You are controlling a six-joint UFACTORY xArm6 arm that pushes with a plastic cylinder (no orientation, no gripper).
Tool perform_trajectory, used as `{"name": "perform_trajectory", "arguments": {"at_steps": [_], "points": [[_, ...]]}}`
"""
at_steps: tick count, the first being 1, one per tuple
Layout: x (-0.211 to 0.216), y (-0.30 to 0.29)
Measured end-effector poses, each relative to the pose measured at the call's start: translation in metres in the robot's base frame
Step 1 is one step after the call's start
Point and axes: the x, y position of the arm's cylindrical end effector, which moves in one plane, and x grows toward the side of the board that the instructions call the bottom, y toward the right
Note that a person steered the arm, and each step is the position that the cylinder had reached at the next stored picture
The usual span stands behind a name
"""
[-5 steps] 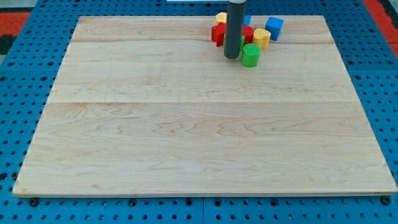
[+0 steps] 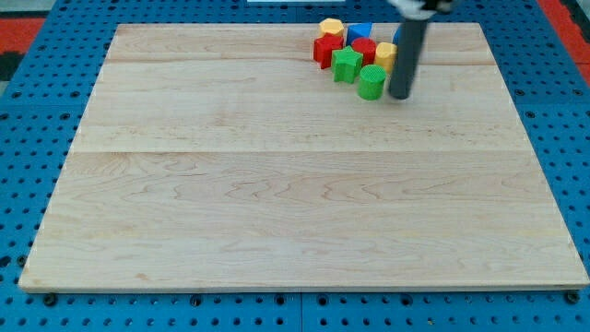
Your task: Separate yellow hexagon from group of blocks
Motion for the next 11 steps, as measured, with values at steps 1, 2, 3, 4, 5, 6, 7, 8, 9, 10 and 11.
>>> {"name": "perform_trajectory", "arguments": {"at_steps": [1, 2, 3, 4, 5, 6, 7, 8, 9, 10, 11], "points": [[-0.008, 0.048], [-0.061, 0.038], [-0.078, 0.082], [-0.120, 0.102], [-0.141, 0.064], [-0.140, -0.005], [-0.133, -0.050], [-0.127, -0.080], [-0.111, -0.140], [-0.115, -0.162], [-0.127, -0.135]]}}
